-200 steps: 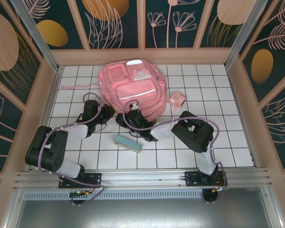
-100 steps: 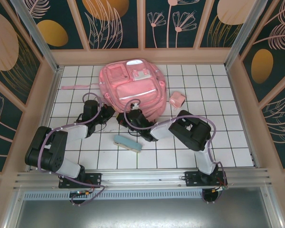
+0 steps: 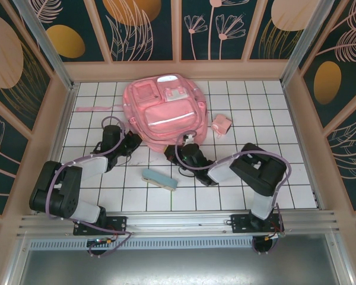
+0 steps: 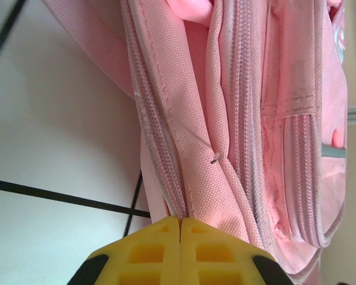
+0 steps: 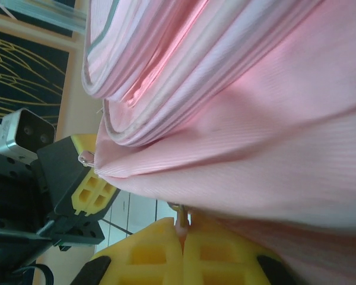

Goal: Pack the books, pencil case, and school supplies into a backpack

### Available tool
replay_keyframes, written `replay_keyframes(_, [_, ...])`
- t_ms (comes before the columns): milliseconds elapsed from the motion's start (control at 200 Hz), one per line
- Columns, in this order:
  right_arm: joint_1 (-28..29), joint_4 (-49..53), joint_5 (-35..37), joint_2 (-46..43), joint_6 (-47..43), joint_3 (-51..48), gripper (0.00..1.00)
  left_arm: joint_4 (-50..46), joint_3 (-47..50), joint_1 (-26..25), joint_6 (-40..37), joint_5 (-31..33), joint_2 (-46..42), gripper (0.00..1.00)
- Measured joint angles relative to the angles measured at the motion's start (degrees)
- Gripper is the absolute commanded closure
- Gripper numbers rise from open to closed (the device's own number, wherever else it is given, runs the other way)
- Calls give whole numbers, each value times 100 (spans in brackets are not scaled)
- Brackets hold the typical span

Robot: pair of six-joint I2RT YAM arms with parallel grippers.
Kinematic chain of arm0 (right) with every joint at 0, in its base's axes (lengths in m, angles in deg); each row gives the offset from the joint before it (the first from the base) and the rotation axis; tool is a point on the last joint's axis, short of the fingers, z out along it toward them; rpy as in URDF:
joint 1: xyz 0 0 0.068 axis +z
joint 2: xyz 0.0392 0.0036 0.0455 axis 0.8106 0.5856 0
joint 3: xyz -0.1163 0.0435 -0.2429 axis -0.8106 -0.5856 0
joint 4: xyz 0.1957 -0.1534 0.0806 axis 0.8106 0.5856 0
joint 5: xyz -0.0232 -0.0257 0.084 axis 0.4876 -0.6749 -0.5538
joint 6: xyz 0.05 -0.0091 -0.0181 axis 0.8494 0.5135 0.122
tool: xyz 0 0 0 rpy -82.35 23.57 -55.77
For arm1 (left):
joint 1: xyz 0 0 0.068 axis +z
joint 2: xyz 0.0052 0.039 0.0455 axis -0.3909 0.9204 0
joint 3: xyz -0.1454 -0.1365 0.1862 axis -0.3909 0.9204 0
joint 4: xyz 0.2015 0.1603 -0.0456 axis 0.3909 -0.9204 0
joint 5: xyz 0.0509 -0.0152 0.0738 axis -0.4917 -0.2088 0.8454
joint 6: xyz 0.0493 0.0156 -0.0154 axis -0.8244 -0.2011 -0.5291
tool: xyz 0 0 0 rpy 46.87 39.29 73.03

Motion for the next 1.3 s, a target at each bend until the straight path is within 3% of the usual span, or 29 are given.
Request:
replay_keyframes(375, [-640,389,-70,-1502,-463,-1121,100,-544,79,719,-214,166,-472,100])
replay_keyframes(420, [-706,435,-70,-1587,-535,-1137,100,-627,79,745,-238,216,-540,83])
replay_keyframes(485, [-754,498,-92,-1655,-651,-1141,100,-704,83,787,-299,264,-673,47])
replay_keyframes(601, [-756,573,-173,-1659,-798,-1141,100,-739,105,796,-308,264,-1073,48])
replay_keyframes(676, [-756,566,-240,-1652,-885,-1139,100,-837,109,555,-323,326,-1381,40])
replay_keyframes(896, [-754,564,-378,-1556,-1051,-1137,100,-1034,146,-662,28,535,-1840,40])
replay_keyframes(1081, [-754,568,-413,-1545,-1187,-1137,100,-946,118,-1867,608,704,-1237,38])
replay_keyframes(1296, [-754,680,-450,-1545,-1410,-1137,100,-918,-168,-2341,1045,903,-457,28])
